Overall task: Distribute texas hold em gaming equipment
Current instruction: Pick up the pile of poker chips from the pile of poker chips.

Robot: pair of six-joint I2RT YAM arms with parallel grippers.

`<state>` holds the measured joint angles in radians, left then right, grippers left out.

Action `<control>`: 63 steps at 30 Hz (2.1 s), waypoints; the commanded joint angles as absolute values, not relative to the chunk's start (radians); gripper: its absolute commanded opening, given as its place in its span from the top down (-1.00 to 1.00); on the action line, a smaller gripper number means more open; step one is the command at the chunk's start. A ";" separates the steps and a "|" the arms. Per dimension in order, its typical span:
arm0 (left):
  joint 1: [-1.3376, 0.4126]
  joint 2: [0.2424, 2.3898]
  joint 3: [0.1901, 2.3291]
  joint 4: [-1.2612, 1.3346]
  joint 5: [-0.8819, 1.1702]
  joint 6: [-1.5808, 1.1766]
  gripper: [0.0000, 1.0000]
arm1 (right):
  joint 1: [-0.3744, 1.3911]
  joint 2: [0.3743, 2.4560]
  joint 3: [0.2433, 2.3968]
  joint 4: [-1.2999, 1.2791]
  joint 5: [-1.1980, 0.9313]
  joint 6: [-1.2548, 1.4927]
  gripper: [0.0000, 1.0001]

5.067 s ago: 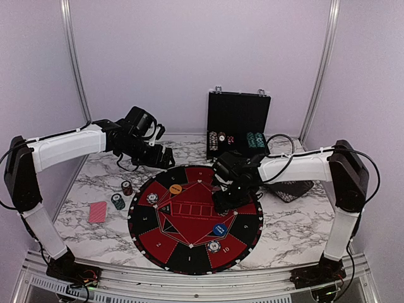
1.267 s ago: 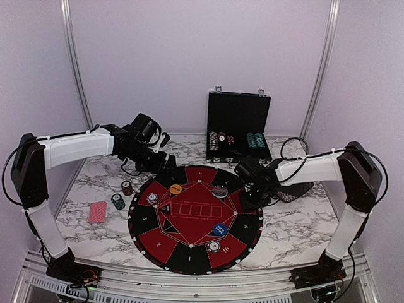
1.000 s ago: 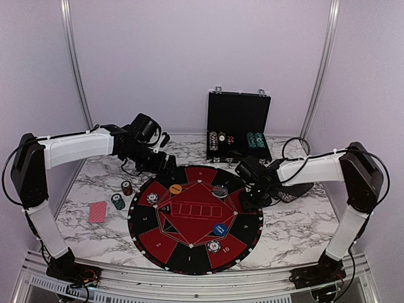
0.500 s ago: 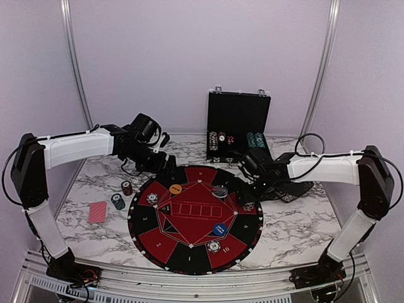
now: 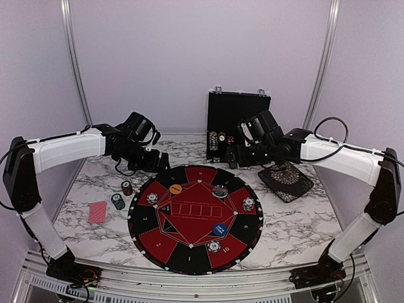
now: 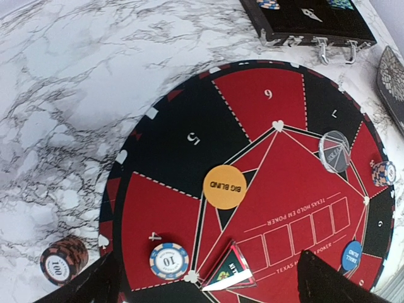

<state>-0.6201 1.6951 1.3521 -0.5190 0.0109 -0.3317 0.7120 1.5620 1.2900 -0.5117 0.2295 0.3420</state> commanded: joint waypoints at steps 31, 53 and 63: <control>-0.396 1.677 1.229 -0.696 -0.130 -0.331 -0.66 | 0.697 1.510 1.328 -0.209 0.210 0.086 -0.97; -0.384 1.767 1.262 -0.709 -0.110 -0.293 -0.37 | 0.697 1.555 1.357 -0.250 0.202 0.084 -0.97; -0.380 1.803 1.279 -0.713 -0.100 -0.281 -0.31 | 0.698 1.560 1.361 -0.251 0.199 0.084 -0.97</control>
